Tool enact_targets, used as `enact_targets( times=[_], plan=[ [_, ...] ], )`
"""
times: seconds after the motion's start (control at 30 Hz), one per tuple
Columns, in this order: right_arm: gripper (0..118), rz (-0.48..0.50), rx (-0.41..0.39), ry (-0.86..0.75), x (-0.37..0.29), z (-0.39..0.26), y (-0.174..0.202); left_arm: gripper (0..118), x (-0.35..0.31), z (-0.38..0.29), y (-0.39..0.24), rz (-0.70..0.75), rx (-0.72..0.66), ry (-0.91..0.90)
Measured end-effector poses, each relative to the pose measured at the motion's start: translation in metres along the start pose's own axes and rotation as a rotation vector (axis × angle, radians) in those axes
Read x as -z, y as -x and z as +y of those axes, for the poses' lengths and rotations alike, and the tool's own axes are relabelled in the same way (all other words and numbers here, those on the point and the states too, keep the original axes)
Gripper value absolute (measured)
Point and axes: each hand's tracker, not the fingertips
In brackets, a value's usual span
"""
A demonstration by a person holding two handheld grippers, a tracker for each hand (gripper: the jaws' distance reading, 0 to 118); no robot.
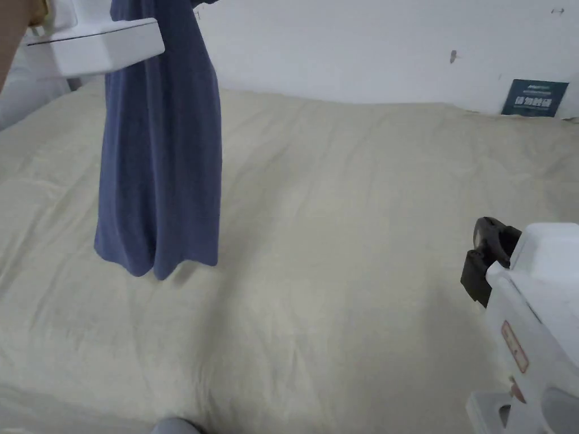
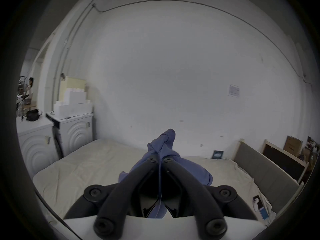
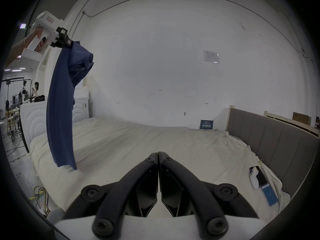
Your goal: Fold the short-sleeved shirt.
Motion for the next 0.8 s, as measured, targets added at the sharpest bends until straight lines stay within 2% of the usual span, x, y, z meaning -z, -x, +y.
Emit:
enact_targets(
  times=[0.07,0.13,0.3,0.47,0.5,0.7,0.8],
  plan=[
    [0,-0.034,0.007,-0.006,-0.005,0.0,-0.013,0,-0.008,-0.008,0.021,-0.038,0.025,0.029],
    [0,-0.065,0.008,-0.009,-0.012,-0.001,-0.025,0,0.031,-0.026,-0.058,-0.091,0.051,0.077],
    [0,-0.149,0.022,0.002,-0.024,-0.007,-0.052,0,0.077,-0.091,-0.128,-0.229,0.083,0.232],
    [0,-0.225,0.044,0.034,-0.031,-0.018,-0.077,0,0.123,-0.189,-0.211,-0.364,0.083,0.415],
    [0,-0.239,0.049,0.042,-0.032,-0.02,-0.082,0,0.096,-0.21,-0.234,-0.384,0.093,0.441],
    [0,-0.313,0.073,0.085,-0.036,-0.033,-0.108,0,0.128,-0.343,-0.332,-0.494,0.132,0.713],
    [0,-0.349,0.081,0.114,-0.036,-0.04,-0.119,2,0.105,-0.397,-0.365,-0.503,0.205,0.786]
  ],
)
